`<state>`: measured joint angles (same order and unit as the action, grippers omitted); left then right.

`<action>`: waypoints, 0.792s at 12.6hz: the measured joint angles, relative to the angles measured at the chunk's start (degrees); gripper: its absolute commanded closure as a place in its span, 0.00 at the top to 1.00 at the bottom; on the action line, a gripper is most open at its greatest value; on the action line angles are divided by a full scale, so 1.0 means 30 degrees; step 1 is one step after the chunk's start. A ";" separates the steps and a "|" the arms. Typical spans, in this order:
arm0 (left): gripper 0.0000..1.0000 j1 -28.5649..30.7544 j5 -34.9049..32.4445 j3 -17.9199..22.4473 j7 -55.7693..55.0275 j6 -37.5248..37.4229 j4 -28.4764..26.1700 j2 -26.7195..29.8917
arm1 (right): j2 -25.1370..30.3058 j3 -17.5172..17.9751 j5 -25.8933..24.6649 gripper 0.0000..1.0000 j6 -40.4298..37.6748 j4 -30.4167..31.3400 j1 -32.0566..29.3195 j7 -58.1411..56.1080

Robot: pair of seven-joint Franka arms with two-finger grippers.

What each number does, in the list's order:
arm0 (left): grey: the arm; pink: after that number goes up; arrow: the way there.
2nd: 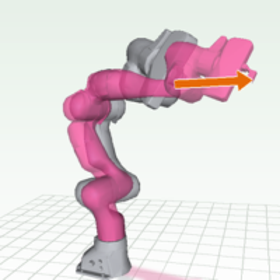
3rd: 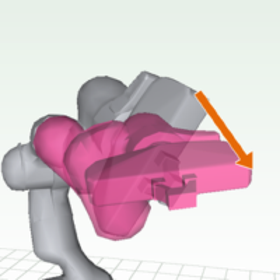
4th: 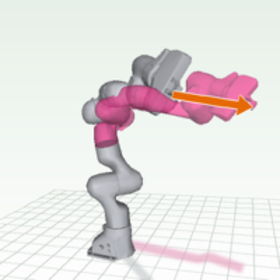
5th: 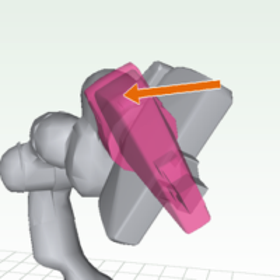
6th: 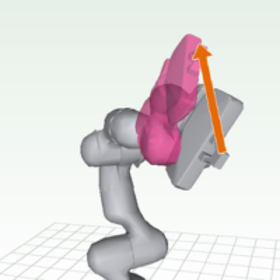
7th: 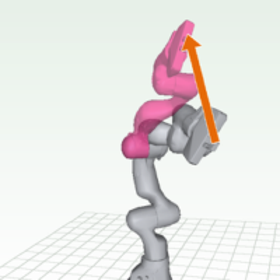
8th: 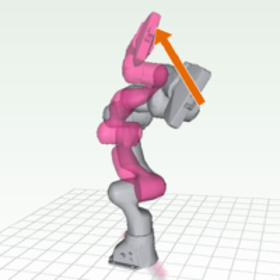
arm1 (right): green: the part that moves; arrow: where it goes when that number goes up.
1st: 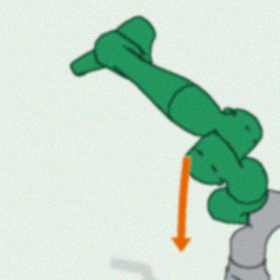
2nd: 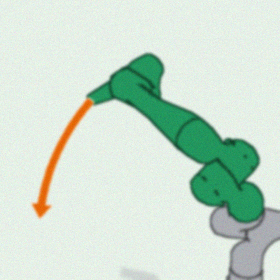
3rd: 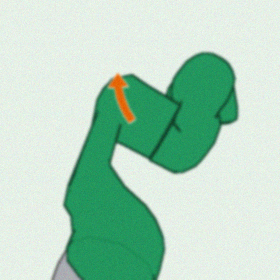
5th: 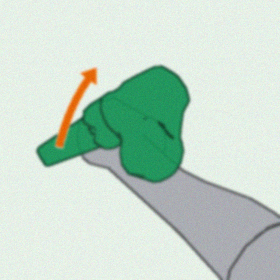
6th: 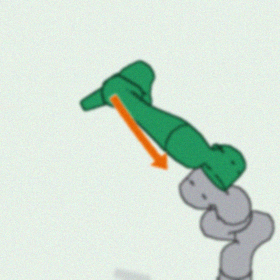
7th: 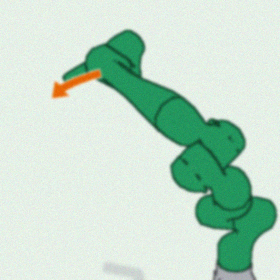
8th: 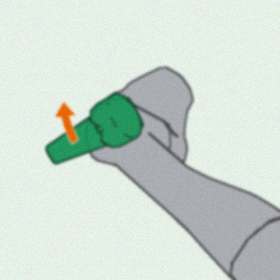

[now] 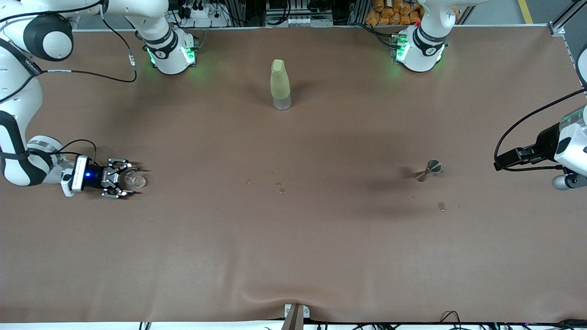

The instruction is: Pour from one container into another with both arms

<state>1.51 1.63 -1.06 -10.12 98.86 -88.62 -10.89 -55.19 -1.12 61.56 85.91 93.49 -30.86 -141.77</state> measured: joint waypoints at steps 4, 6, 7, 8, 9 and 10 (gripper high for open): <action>1.00 0.0002 0.0000 0.0000 0.0000 0.0000 -0.0002 0.0000 | -0.0047 0.0001 0.0005 0.66 -0.0016 0.0000 0.0000 -0.0168; 1.00 0.0001 0.0000 0.0000 0.0000 0.0000 -0.0002 0.0000 | -0.0055 0.0000 0.0005 0.65 -0.0016 -0.0001 0.0000 -0.0174; 1.00 0.0002 0.0000 0.0000 0.0000 0.0000 -0.0002 0.0000 | -0.0058 0.0000 0.0006 0.65 -0.0016 -0.0004 0.0000 -0.0175; 1.00 0.0003 0.0000 0.0001 0.0000 0.0000 -0.0002 0.0000 | -0.0059 -0.0004 0.0006 0.65 -0.0016 -0.0014 0.0000 -0.0175; 1.00 0.0003 0.0000 0.0000 0.0000 0.0000 -0.0002 0.0000 | -0.0060 -0.0010 0.0006 0.65 -0.0016 -0.0041 -0.0001 -0.0176; 1.00 0.0003 0.0000 0.0000 0.0000 0.0000 -0.0002 0.0000 | -0.0060 -0.0017 0.0006 0.65 -0.0016 -0.0096 -0.0003 -0.0176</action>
<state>1.52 1.63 -1.06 -10.12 98.86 -88.62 -10.89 -55.37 -1.17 61.58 85.86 93.21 -30.87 -142.30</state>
